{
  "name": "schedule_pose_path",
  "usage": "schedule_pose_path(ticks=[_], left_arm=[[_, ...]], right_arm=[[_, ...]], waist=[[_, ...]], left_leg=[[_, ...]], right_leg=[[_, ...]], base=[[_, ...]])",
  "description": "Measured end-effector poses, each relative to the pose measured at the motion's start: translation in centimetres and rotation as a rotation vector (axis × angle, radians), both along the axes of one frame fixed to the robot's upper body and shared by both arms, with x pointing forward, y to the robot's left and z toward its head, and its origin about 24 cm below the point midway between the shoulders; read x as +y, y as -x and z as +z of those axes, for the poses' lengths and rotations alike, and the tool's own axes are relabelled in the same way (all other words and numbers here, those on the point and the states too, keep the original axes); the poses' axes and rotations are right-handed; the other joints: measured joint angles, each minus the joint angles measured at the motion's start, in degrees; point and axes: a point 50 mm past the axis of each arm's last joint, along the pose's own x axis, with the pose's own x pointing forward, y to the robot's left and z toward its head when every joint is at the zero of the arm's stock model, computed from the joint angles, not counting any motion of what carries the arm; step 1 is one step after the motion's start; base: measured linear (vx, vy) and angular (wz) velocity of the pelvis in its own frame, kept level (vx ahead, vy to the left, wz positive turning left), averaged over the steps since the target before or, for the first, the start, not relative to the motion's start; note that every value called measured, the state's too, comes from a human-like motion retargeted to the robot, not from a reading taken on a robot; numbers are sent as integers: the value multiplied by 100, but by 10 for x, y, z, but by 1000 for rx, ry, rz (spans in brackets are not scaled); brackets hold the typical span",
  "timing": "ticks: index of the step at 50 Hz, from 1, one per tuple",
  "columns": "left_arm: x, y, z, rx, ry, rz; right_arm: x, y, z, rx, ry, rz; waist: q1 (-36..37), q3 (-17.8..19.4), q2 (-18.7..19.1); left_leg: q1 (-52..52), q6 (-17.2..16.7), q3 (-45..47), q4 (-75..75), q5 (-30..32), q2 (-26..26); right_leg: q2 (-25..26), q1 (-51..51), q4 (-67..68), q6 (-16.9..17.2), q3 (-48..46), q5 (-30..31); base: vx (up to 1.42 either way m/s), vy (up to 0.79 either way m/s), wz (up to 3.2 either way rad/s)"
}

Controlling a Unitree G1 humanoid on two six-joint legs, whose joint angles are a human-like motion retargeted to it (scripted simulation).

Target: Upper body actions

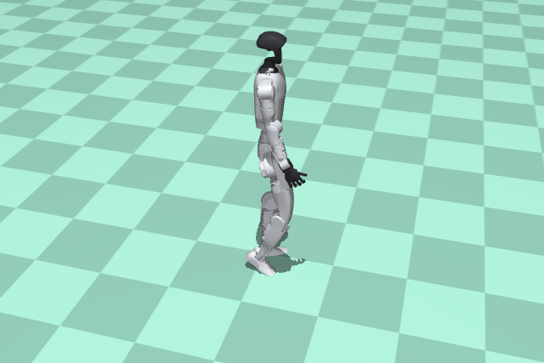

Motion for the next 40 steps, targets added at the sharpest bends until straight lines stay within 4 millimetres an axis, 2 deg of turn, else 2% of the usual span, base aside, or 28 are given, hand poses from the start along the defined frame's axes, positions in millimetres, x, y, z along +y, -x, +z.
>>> schedule_pose_path(ticks=[2, 3, 7, 9, 11, 14, 17, 20, 23, 25, 28, 33, 35, 37, 40], left_arm=[[0, -30, -1, -72, -8, -88], [-2, -47, -1, -117, -2, -115], [-15, -135, 11, -354, 42, -107], [-22, -179, 25, -491, 49, -80], [-28, -221, 43, -628, 53, -47], [-42, -276, 76, -825, 92, 21], [-52, -317, 110, -990, 130, 77], [-52, -339, 132, -1083, 117, 75], [-45, -345, 140, -1109, 61, 41], [-38, -344, 138, -1107, 23, 16], [-32, -333, 127, -1070, -4, 0], [-29, -293, 90, -922, 20, 9], [-33, -267, 70, -825, 45, -7], [-25, -244, 56, -743, 67, -45], [-22, -206, 36, -621, 66, -86]], right_arm=[[-12, 28, -7, 79, 34, -41], [-18, 44, -10, 126, 53, -54], [-41, 105, -15, 337, 150, -41], [-50, 140, -13, 466, 209, -11], [-57, 176, -9, 591, 259, 26], [-63, 222, 1, 741, 308, 53], [-64, 256, 11, 840, 333, -16], [-62, 274, 17, 884, 315, -185], [-58, 270, 15, 845, 280, -335], [-56, 258, 10, 793, 257, -382], [-53, 234, 2, 708, 219, -362], [-42, 178, -13, 515, 158, -239], [-38, 158, -15, 435, 154, -190], [-35, 129, -17, 345, 148, -125], [-32, 104, -16, 263, 142, -47]], waist=[[-143, 118, 142], [-233, 180, 214], [-557, 482, 214], [-869, 633, 239], [-1164, 819, 298], [-1485, 1054, 349], [-1739, 1170, 376], [-1808, 1192, 388], [-1830, 1124, 380], [-1823, 1039, 395], [-1753, 912, 440], [-1524, 660, 473], [-1442, 421, 493], [-1261, 401, 395], [-970, 190, 178]], left_leg=[[-39, 29, -73, 113, -45, 182], [-66, 42, -119, 173, -66, 266], [-191, 133, -150, 403, -133, 310], [-225, 173, -321, 451, -104, 325], [-203, 188, -502, 483, -60, 405], [-149, 145, -699, 568, -37, 575], [-157, 135, -801, 704, -92, 683], [-123, 139, -758, 792, -162, 746], [-117, 131, -665, 788, -185, 764], [-134, 118, -592, 751, -183, 776], [-149, 81, -460, 681, -174, 832], [-141, 47, -230, 511, -134, 848], [-198, 41, -213, 353, -55, 777], [-115, 41, -25, 376, -128, 694], [-12, 53, 162, 221, -123, 381]], right_leg=[[63, -654, 1075, -210, 96, 268], [67, -1017, 1668, -197, 79, 112], [-671, -2442, 3858, -767, -442, -358], [-839, -3188, 4634, -949, -559, -532], [-792, -3904, 5126, -1027, -582, -601], [-755, -4728, 5430, -1211, -664, -706], [-802, -5235, 5395, -1483, -820, -848], [-765, -5441, 5209, -1646, -895, -904], [-726, -5332, 4946, -1602, -859, -875], [-691, -5102, 4724, -1502, -824, -818], [-624, -4562, 4350, -1335, -817, -703], [-346, -3223, 3352, -835, -629, -324], [-207, -2488, 2571, -610, -548, -122], [-39, -1716, 1707, -526, -376, 146], [153, -656, 231, -213, 46, 651]], base=[[-3, 16, 17], [-5, 18, 10], [-10, 17, 13], [-5, 13, 74], [0, 6, 77], [2, 3, 55], [2, 1, 24], [6, 1, -14], [2, 0, -29], [1, 0, -38], [1, 1, -46], [1, -4, -42], [2, -7, -26], [3, -5, -54], [5, -5, -43]])
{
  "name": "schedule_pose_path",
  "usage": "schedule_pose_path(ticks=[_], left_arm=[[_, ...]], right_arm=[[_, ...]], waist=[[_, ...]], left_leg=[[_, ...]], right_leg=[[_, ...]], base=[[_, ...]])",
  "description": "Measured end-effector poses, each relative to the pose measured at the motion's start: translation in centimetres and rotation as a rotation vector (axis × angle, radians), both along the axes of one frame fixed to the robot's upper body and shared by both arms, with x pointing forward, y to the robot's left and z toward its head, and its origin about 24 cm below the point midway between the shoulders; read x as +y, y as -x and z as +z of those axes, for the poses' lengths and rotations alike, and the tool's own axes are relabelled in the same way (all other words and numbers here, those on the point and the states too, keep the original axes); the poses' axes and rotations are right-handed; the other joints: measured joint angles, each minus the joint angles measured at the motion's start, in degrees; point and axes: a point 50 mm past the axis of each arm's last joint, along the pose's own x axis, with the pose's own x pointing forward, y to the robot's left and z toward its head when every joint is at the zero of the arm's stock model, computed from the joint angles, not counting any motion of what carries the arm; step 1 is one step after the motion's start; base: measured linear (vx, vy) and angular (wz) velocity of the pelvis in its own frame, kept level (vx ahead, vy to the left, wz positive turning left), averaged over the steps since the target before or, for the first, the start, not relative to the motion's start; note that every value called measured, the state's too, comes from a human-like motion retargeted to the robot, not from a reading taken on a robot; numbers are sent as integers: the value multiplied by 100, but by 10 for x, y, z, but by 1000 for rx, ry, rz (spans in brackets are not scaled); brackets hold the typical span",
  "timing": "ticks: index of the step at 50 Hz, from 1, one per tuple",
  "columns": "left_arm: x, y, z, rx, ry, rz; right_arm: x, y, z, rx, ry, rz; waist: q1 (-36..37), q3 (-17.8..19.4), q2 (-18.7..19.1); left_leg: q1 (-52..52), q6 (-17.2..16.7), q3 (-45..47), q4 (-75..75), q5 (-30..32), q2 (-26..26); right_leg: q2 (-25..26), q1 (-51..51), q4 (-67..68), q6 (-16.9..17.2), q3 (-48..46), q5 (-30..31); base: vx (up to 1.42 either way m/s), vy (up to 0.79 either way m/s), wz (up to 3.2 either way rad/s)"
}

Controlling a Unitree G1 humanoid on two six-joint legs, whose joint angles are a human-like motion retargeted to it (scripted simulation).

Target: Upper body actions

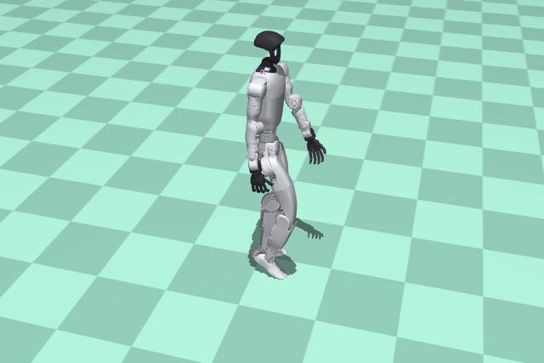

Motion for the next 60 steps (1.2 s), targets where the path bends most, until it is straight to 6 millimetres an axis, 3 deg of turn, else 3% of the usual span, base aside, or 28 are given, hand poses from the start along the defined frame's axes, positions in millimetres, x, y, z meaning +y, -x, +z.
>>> schedule_pose_path(ticks=[2, 3, 4, 5, 7, 11, 13, 20, 23, 27, 30, 33, 40, 48, 54, 58, 60], left_arm=[[2, 25, -11, 70, -6, -23], [2, 37, -15, 104, -8, -28], [4, 48, -19, 139, -11, -29], [6, 59, -22, 174, -15, -29], [13, 79, -26, 244, -24, -28], [36, 120, -31, 386, -62, -52], [42, 142, -32, 456, -86, -65], [28, 201, -35, 581, 16, 98], [18, 215, -35, 625, 48, 165], [12, 232, -35, 653, 64, 212], [10, 239, -34, 662, 84, 222], [9, 239, -35, 658, 93, 210], [9, 233, -36, 642, 74, 123], [11, 206, -39, 562, 73, 75], [24, 186, -38, 493, 34, 61], [31, 201, -38, 481, 1, 133], [31, 226, -36, 525, 9, 220]], right_arm=[[1, -12, 1, -29, -1, 46], [1, -17, 1, -40, 0, 67], [1, -21, 2, -49, 1, 85], [2, -25, 2, -57, 0, 104], [5, -29, 2, -62, -4, 139], [16, -26, 0, -22, -33, 199], [19, -28, 0, 5, -49, 228], [22, -50, 4, -81, -58, 338], [19, -32, 1, -25, -50, 280], [10, 15, -1, 160, -45, 179], [5, 40, 1, 267, -23, 164], [2, 48, 1, 303, 6, 199], [-2, 47, 1, 312, 28, 297], [0, 26, 0, 229, 31, 288], [5, 16, 0, 225, 27, 152], [19, -17, 0, 128, 13, 87], [35, -46, 2, 46, -31, 114]], waist=[[246, -122, -243], [339, -178, -368], [443, -202, -483], [552, -210, -591], [866, -263, -795], [1501, -627, -1097], [1778, -824, -1080], [682, -553, -556], [502, -622, -467], [994, -727, -555], [1235, -734, -596], [1100, -675, -534], [949, -696, -446], [875, -703, -345], [818, -587, -274], [880, -225, -397], [1043, 31, -621]], left_leg=[[68, 21, 133, -90, 0, -315], [70, 38, 159, -107, -8, -491], [99, 50, 191, -132, -10, -635], [141, 58, 225, -162, -10, -763], [251, 22, 401, -256, -26, -938], [251, -136, 804, -537, 31, -1083], [102, -219, 970, -693, 123, -1004], [-73, -306, 502, -722, 376, -689], [-213, -345, 318, -667, 393, -655], [-154, -406, 419, -739, 422, -678], [-122, -441, 503, -766, 443, -669], [-119, -468, 445, -757, 466, -613], [-68, -521, 469, -813, 499, -537], [-53, -597, 374, -798, 462, -443], [-23, -669, 421, -646, 413, -272], [22, -707, 507, 201, 290, -95], [32, -637, 778, 1048, 880, -1]], right_leg=[[25, 733, -1167, 404, 406, 269], [-20, 1089, -1762, 733, 520, -21], [-45, 1404, -2217, 801, 532, -475], [-61, 1697, -2600, 736, 493, -1012], [-234, 2010, -3227, 604, -64, -1446], [-318, 1810, -3660, 507, -70, -1278], [-276, 1340, -3402, 467, 527, -1372], [-59, 1444, -3467, 368, 68, -1520], [-34, 1438, -3597, 346, -57, -1498], [-66, 1348, -3509, 294, 81, -1528], [-49, 1359, -3514, 251, 71, -1539], [-6, 1408, -3540, 243, 42, -1561], [80, 1419, -3526, 200, 50, -1598], [158, 1323, -3404, 165, 134, -1618], [217, 1280, -2966, 138, 130, -1930], [203, 1452, -2583, 35, 331, -2201], [63, 1676, -2522, -37, 483, -2211]], base=[[8, -14, -33], [5, -16, -14], [3, -13, -10], [2, -13, -31], [3, -15, -66], [4, -19, -88], [-9, -26, -60], [-10, -9, 74], [-7, -7, 52], [8, -6, -25], [3, -9, -17], [-4, -7, 25], [-1, -3, -4], [-3, -5, -14], [-3, -9, 4], [-7, -16, -17], [-5, -21, -74]])
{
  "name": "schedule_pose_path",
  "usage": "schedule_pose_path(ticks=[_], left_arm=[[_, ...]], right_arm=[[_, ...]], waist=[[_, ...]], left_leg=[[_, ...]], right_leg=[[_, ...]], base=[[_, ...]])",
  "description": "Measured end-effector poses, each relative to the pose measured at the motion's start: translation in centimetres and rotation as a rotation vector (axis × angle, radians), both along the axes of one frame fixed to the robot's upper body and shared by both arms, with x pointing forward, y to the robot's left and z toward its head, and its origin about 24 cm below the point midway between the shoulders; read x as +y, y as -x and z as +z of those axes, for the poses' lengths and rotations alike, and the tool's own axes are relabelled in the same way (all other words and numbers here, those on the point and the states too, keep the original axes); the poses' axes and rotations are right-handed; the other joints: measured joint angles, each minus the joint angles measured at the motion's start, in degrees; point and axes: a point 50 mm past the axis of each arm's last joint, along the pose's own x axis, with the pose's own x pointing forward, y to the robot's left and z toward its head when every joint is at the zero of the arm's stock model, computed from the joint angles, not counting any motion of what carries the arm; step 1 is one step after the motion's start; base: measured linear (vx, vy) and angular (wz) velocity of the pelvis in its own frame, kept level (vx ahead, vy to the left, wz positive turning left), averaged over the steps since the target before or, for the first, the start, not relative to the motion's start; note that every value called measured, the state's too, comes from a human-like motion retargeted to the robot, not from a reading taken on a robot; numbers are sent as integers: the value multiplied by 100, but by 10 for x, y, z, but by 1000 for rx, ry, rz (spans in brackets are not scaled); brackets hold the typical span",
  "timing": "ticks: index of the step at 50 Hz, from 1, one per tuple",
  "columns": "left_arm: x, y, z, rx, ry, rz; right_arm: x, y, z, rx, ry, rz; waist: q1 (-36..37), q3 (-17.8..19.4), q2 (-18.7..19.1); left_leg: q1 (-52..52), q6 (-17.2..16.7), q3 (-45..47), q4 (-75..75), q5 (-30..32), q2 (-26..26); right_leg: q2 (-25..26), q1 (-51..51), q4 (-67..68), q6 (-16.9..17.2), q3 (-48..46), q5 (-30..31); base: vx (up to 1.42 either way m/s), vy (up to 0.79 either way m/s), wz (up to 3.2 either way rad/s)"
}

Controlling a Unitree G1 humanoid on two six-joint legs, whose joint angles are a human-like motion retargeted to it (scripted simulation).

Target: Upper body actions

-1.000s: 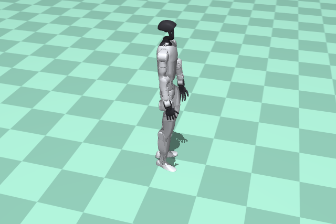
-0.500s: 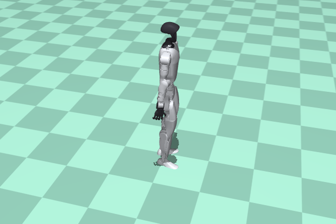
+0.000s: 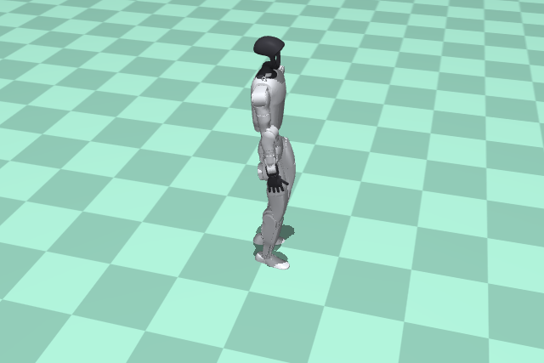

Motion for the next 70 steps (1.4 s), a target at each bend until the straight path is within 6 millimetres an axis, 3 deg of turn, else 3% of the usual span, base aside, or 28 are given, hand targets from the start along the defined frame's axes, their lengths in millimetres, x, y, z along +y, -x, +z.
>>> schedule_pose_path(ticks=[2, 4, 5, 7, 9, 13, 15, 18, 21, 24, 27, 30, 34, 38, 42, 43, 45, 47, 50, 55, 58, 60, 63, 65, 67, 68, 70], left_arm=[[-7, 29, 4, 94, 61, 91], [-11, 61, 13, 195, 146, 143], [-13, 79, 19, 253, 189, 156], [-21, 114, 34, 397, 280, 119], [-25, 141, 46, 507, 332, 35], [-28, 183, 70, 650, 438, -145], [-31, 197, 79, 695, 481, -188], [-36, 209, 88, 731, 519, -168], [-37, 206, 86, 711, 522, -126], [-33, 190, 74, 642, 474, -106], [-27, 168, 60, 557, 373, -56], [-29, 153, 49, 477, 317, 32], [-23, 118, 33, 350, 261, 165], [-9, 91, 23, 272, 194, 170], [1, 74, 18, 221, 138, 130], [3, 69, 17, 207, 131, 124], [6, 58, 14, 179, 137, 110], [5, 48, 12, 159, 164, 82], [6, 34, 10, 133, 184, 10], [17, 11, 7, 97, 110, -67], [18, 12, 8, 125, 49, -33], [20, 10, 8, 108, -9, -44], [21, -9, 5, 15, -96, -110], [17, -41, 2, -80, -118, -138], [10, -85, 3, -194, -110, -150], [6, -112, 6, -267, -104, -158], [0, -186, 24, -459, -107, -194]], right_arm=[[23, -42, 8, -87, -88, 24], [44, -95, 25, -231, -178, 33], [52, -123, 39, -308, -222, 43], [68, -174, 70, -456, -276, 54], [81, -224, 112, -636, -318, 54], [104, -296, 207, -941, -414, 44], [117, -319, 260, -1094, -457, 78], [128, -334, 314, -1282, -389, 200], [126, -340, 336, -1389, -274, 195], [123, -339, 331, -1428, -236, 148], [122, -330, 301, -1368, -250, 169], [120, -314, 255, -1226, -244, 206], [109, -282, 191, -1034, -222, 253], [93, -232, 124, -811, -175, 264], [75, -170, 69, -574, -123, 275], [71, -155, 59, -522, -113, 276], [65, -128, 43, -446, -97, 280], [57, -105, 32, -380, -78, 290], [47, -82, 21, -299, -47, 305], [35, -75, 18, -294, -45, 304], [28, -66, 14, -262, -46, 266], [24, -52, 10, -215, -55, 227], [16, -26, 3, -173, -58, 137], [7, -5, -1, -148, -25, 72], [-5, 19, -3, -98, 25, 34], [-14, 35, -4, -53, 59, 18], [-37, 88, -3, 120, 141, 0]], waist=[[169, 270, -364], [385, 423, -389], [518, 497, -391], [896, 672, -279], [1402, 1029, -305], [2206, 1710, -609], [2520, 1948, -834], [2855, 2203, -1204], [2981, 2310, -1386], [2902, 2133, -1381], [2594, 1682, -1272], [2327, 1166, -1196], [1827, 583, -916], [1136, 239, -601], [545, -207, -319], [360, -291, -184], [-29, -407, 48], [-335, -521, 190], [-545, -783, 303], [-1, -557, 74], [203, -478, -14], [147, -492, -18], [-62, -466, 71], [-57, -357, 189], [-29, -198, 311], [-47, -113, 376], [-177, 67, 525]], left_leg=[[-792, 199, -121, 2022, 919, 449], [-1986, 614, -619, 3865, 1542, 948], [-2492, 815, -672, 4596, 1502, 1159], [-3493, 890, -849, 5909, 1058, 1797], [-4263, 1043, -699, 6883, 624, 2288], [-5263, 1139, 54, 7325, 157, 2356], [-5674, 1108, 501, 7042, 15, 2124], [-6255, 857, 849, 6688, -170, 1731], [-6478, 702, 971, 6592, -248, 1463], [-6355, 674, 914, 6705, -232, 1420], [-6071, 662, 577, 6941, -208, 1500], [-5354, 525, 357, 6930, -161, 1614], [-4062, 399, -27, 6037, 14, 1515], [-2364, 392, -321, 4068, 261, 827], [-815, 138, -613, 1193, 706, -37], [-490, -49, -735, 454, 589, -154], [-7, -61, -816, -671, -158, -326], [110, -22, -395, -1318, -406, -247], [-251, -67, -1140, -1663, -138, -439], [-213, 144, -721, -1901, -101, -685], [-181, 290, -718, -1860, -191, -774], [-164, 361, -743, -1828, -255, -801], [-197, 437, -865, -1646, -363, -716], [-271, 446, -982, -1436, -465, -537], [-326, 480, -1036, -1244, -563, -356], [-344, 509, -1066, -1157, -610, -287], [-406, 578, -1051, -950, -711, -144]], right_leg=[[-340, 207, -6, 2, 117, -1], [-286, 276, -37, -62, 116, 0], [-221, 287, 9, -122, 137, -25], [-15, 374, -17, -272, 226, 39], [48, 569, 9, -450, 448, 42], [-208, 831, 254, -581, 1108, -18], [-450, 749, 501, -560, 1435, -90], [-834, 561, 988, -494, 1831, -306], [-1031, 492, 1309, -455, 1976, -489], [-973, 446, 1279, -458, 1896, -516], [-745, 361, 979, -472, 1640, -402], [-652, 231, 555, -438, 1472, -193], [-359, 155, 123, -410, 1040, -45], [-186, 372, -194, -286, 537, -29], [77, 360, -413, -183, 316, -47], [232, 345, -465, -178, 222, -53], [471, 344, -604, -154, 32, -56], [529, 353, -797, -100, -158, -11], [425, 181, -1037, 15, -450, 120], [148, -55, -894, 102, -469, 265], [44, -114, -689, 203, -382, 248], [-8, -184, -461, 267, -415, 166], [-41, -390, 213, 237, -558, 211], [-132, -812, 1182, 89, -681, 756], [-231, -1441, 2393, -153, -634, 1499], [-209, -1854, 3100, -321, -516, 1820], [-242, -2989, 5027, -322, -323, 1616]], base=[[-19, -24, -36], [-20, -27, -14], [-8, -25, -40], [-7, -19, -82], [-14, -15, -128], [-1, -11, -128], [-2, -4, -106], [3, -3, -61], [8, -2, -5], [3, 0, 48], [-1, 0, 95], [-3, 5, 73], [1, 7, 73], [12, 10, 96], [18, 15, 76], [16, 16, 106], [10, 16, 122], [9, 22, 110], [5, 27, 75], [-1, 17, -33], [11, 19, -45], [13, 22, 3], [15, 21, 21], [0, 11, -13], [-4, 22, -21], [-5, 29, -21], [-10, 27, -23]])
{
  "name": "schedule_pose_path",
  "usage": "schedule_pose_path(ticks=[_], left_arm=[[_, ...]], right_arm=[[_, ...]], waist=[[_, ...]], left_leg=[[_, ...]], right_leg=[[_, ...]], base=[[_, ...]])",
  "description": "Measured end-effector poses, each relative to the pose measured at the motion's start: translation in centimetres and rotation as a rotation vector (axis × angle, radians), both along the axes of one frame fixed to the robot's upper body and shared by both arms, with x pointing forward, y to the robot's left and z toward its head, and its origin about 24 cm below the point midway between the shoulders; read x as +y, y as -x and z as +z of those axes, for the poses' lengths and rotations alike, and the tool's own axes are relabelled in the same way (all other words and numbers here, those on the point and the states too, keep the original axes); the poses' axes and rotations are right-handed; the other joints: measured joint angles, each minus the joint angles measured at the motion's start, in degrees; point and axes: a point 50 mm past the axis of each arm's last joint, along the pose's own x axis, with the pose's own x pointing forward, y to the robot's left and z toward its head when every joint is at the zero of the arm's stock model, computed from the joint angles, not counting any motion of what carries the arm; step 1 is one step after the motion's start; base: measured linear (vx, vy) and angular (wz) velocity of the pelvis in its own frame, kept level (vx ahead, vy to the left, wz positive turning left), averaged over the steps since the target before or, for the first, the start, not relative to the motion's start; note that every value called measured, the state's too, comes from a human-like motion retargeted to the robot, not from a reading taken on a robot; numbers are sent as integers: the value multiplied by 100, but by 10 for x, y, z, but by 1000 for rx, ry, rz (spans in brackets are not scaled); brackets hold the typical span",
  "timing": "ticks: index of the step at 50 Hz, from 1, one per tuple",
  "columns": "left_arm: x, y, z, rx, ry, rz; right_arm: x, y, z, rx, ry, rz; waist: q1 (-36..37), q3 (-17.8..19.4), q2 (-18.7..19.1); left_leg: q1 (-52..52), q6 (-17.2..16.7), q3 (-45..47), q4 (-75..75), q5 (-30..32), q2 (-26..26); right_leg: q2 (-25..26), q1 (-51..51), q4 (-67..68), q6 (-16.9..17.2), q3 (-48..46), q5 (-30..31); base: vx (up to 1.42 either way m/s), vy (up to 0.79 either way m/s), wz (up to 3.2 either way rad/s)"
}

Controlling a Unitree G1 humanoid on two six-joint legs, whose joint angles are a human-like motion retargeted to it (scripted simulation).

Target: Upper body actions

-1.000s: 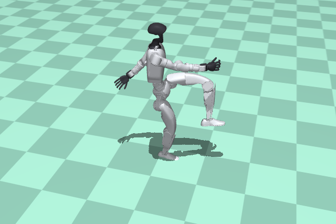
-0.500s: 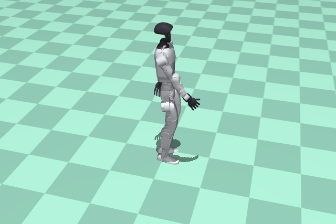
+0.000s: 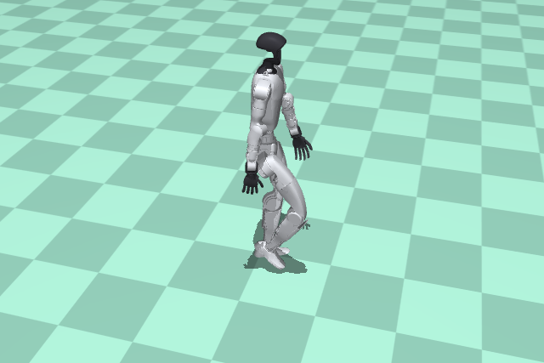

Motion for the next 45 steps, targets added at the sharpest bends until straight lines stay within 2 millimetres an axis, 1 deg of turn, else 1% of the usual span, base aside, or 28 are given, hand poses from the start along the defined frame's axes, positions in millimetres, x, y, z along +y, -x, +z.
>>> schedule_pose_path(ticks=[2, 3, 5, 7, 8, 10, 13, 15, 16, 17, 18, 20, 22, 24, 25, 26, 28, 30, 32, 33, 35, 37, 38, 40, 43, 45], left_arm=[[-1, -64, 28, -175, -36, -29], [0, -94, 47, -266, -61, -34], [4, -150, 92, -452, -108, -21], [11, -192, 141, -627, -132, 17], [15, -208, 165, -701, -138, 36], [23, -232, 208, -808, -149, 62], [32, -251, 259, -925, -147, 83], [35, -257, 280, -990, -156, 94], [39, -258, 287, -1017, -183, 102], [42, -258, 292, -1035, -209, 110], [45, -258, 292, -1038, -233, 115], [44, -255, 283, -1012, -254, 110], [44, -249, 263, -955, -277, 92], [47, -237, 235, -882, -311, 56], [46, -230, 219, -831, -310, 36], [46, -221, 201, -764, -310, 16], [48, -198, 165, -615, -309, -32], [55, -169, 130, -447, -309, -92], [59, -135, 97, -283, -304, -141], [60, -119, 84, -217, -293, -159], [58, -93, 64, -127, -268, -176], [48, -63, 41, -36, -211, -175], [44, -50, 33, -2, -182, -167], [35, -26, 19, 60, -125, -147], [24, 2, 5, 126, -62, -120], [21, 15, 0, 146, -31, -94]], right_arm=[[-20, 41, 8, 158, 47, -6], [-29, 61, 14, 233, 70, -11], [-43, 99, 27, 371, 115, -34], [-51, 135, 42, 478, 164, -82], [-54, 150, 50, 516, 196, -114], [-58, 178, 65, 579, 263, -200], [-63, 206, 84, 619, 366, -384], [-65, 213, 90, 612, 418, -491], [-67, 212, 90, 598, 443, -548], [-68, 210, 89, 582, 460, -594], [-67, 205, 85, 563, 460, -617], [-60, 197, 77, 532, 428, -620], [-49, 180, 63, 497, 336, -555], [-38, 150, 45, 462, 189, -416], [-33, 139, 39, 449, 140, -356], [-30, 125, 33, 424, 108, -295], [-25, 97, 22, 357, 80, -177], [-22, 69, 13, 266, 115, -68], [-19, 46, 8, 182, 195, 7], [-19, 37, 6, 146, 228, 33], [-17, 26, 5, 97, 253, 69], [-17, 17, 4, 65, 248, 91], [-17, 16, 4, 65, 239, 94], [-15, 20, 4, 81, 208, 82], [-12, 31, 4, 120, 171, 32], [-12, 32, 5, 134, 171, 16]], waist=[[-442, 243, 44], [-736, 461, 69], [-1249, 943, 174], [-1756, 1432, 187], [-1981, 1605, 178], [-2357, 1862, 146], [-2584, 2020, 123], [-2633, 2038, 201], [-2650, 2012, 234], [-2665, 1974, 259], [-2672, 1915, 269], [-2706, 1719, 328], [-2567, 1505, 377], [-2210, 1395, 425], [-2100, 1301, 459], [-1992, 1211, 449], [-1758, 1032, 399], [-1534, 873, 316], [-1344, 676, 237], [-1274, 543, 207], [-1209, 330, 129], [-1094, 89, -103], [-913, 18, -209], [-416, -95, -365], [74, -174, -429], [230, -164, -441]], left_leg=[[-36, 102, -77, 116, -33, -33], [20, 141, -185, 161, -27, -22], [159, 201, -399, 248, -16, 116], [347, 217, -491, 361, -52, 352], [403, 254, -500, 409, -89, 438], [456, 391, -530, 543, -191, 526], [390, 519, -497, 785, -334, 570], [324, 521, -484, 836, -377, 625], [305, 497, -468, 795, -363, 619], [292, 469, -451, 741, -342, 604], [289, 435, -433, 660, -304, 575], [268, 342, -493, 445, -182, 510], [209, 221, -423, 341, -110, 551], [193, 151, -143, 415, -191, 696], [207, 141, -87, 367, -184, 692], [261, 137, 1, 291, -171, 644], [396, 125, 213, 121, -157, 517], [557, 101, 394, -54, -146, 375], [632, 55, 542, -193, -125, 260], [610, 40, 568, -247, -121, 176], [569, 33, 573, -344, -109, -5], [519, 39, 505, -459, -93, -411], [551, 24, 618, -532, -82, -554], [632, -40, 963, -681, -77, -725], [634, -136, 1185, -823, -22, -755], [584, -191, 1265, -865, 23, -716]], right_leg=[[-442, -944, 1460, -296, -295, -282], [-588, -1332, 2015, -465, -413, -397], [-666, -2140, 2826, -733, -588, -583], [-710, -2856, 3123, -1041, -727, -685], [-699, -3240, 3149, -1073, -675, -732], [-778, -3926, 3074, -1102, -547, -868], [-599, -4668, 2646, -1103, -391, -962], [-494, -4767, 2310, -1103, -504, -960], [-455, -4670, 2146, -1103, -624, -939], [-435, -4543, 2013, -1103, -741, -919], [-456, -4356, 1941, -1103, -848, -901], [-584, -3837, 1855, -1102, -1103, -895], [-576, -3148, 1644, -1063, -1352, -725], [-319, -2418, 1305, -823, -1316, -377], [-290, -2048, 1171, -654, -1222, -254], [-232, -1637, 950, -556, -1102, -146], [-69, -772, 354, -472, -848, 80], [224, 94, -447, -433, -433, 322], [572, 903, -1512, -207, 205, 601], [656, 1283, -2102, -83, 458, 695], [756, 1864, -3107, 109, 853, 807], [623, 2576, -4379, 589, 1090, 378], [493, 2825, -4776, 679, 956, -18], [223, 3124, -5338, 681, 255, -584], [204, 3099, -5694, 647, 249, -852], [245, 3072, -5841, 567, 197, -968]], base=[[-12, 28, 38], [-10, 25, 88], [-8, 15, 111], [-4, 10, 137], [0, 21, 133], [1, 28, 99], [5, 18, 1], [6, 8, -51], [3, 4, -65], [1, -2, -59], [0, -10, -33], [1, -24, -8], [2, -28, -74], [6, -11, -131], [11, -3, -83], [11, -2, -73], [11, -4, -88], [11, -8, -95], [9, -11, -73], [7, -12, -41], [6, -15, -3], [7, -15, -2], [8, -20, -79], [6, -17, -127], [-2, -16, -73], [-11, -21, -30]])
